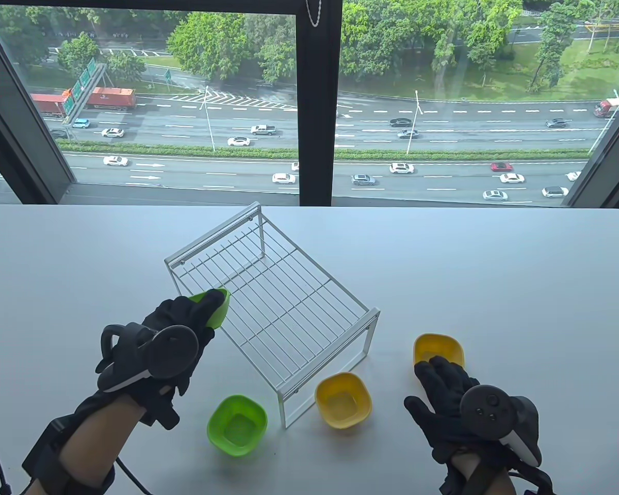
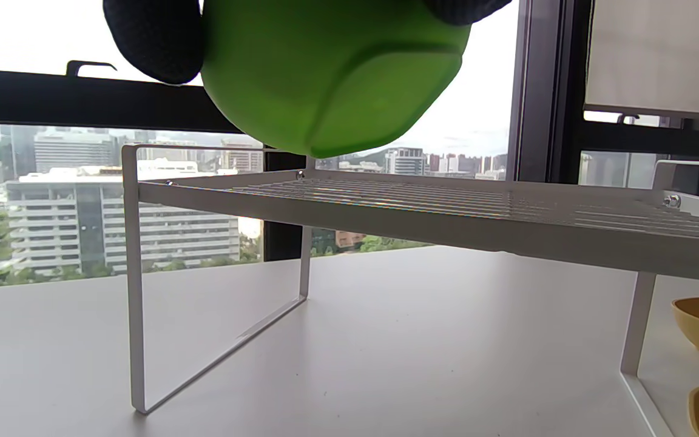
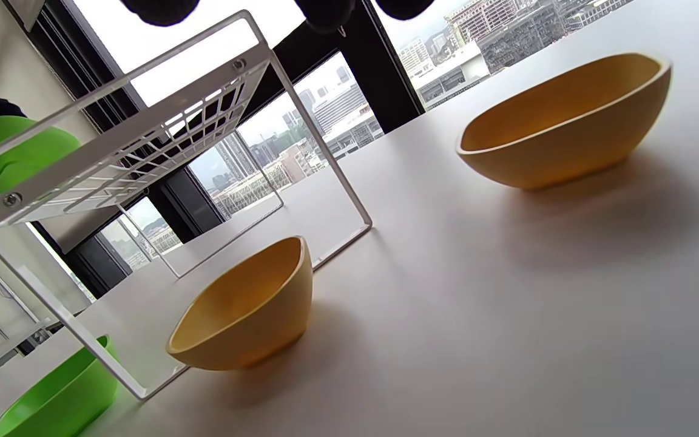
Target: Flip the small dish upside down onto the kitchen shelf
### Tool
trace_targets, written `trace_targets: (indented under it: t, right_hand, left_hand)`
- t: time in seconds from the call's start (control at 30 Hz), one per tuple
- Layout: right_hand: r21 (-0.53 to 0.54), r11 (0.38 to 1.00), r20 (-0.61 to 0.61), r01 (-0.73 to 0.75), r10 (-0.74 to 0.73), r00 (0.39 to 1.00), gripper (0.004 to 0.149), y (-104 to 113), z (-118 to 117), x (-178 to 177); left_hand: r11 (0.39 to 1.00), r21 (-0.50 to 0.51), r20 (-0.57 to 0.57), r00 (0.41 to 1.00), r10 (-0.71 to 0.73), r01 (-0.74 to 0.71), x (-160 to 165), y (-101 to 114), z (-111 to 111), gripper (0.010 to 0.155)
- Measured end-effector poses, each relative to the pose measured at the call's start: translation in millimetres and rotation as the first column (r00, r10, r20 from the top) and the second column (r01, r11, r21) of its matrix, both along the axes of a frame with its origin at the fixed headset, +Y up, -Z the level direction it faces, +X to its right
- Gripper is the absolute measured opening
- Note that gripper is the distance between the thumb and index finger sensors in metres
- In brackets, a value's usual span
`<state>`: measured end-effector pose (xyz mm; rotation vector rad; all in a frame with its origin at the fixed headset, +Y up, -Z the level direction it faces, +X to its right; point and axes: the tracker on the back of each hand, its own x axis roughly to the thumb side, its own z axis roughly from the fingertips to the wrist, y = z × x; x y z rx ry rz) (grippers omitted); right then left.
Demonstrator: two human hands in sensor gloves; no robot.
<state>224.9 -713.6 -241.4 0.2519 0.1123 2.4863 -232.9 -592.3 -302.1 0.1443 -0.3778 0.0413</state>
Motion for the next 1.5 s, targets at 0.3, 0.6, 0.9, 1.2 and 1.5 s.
trace_targets:
  t: [0.3, 0.6, 0.9, 1.2, 1.5]
  right_hand:
    - [-0.011, 1.000, -0.003, 0.029, -0.029, 1.000, 0.076, 0, 4, 0]
    - [-0.014, 1.000, -0.010, 0.013, -0.013, 1.000, 0.076, 1, 0, -2]
    - [-0.005, 0.999, 0.009, 0.050, -0.050, 0.999, 0.076, 4, -1, 2]
    - [-0.021, 0.995, 0.021, 0.103, -0.102, 0.995, 0.076, 4, 0, 6]
    - [-0.047, 0.989, 0.022, 0.139, -0.138, 0.990, 0.077, 2, -3, 8]
  left_hand:
    - [0.999, -0.003, 0.032, 0.998, -0.046, 0.047, 43, 9, 0, 0.067]
    - [0.994, -0.010, -0.016, 0.994, -0.110, 0.110, 59, 9, -17, 0.073]
    - [0.997, -0.049, -0.089, 0.994, -0.060, 0.056, 51, 13, -39, 0.077]
    - [0.998, -0.063, -0.102, 0.994, -0.028, 0.021, 60, 12, -60, 0.083]
    - [0.998, -0.041, -0.110, 0.993, -0.041, 0.037, 63, 7, -73, 0.086]
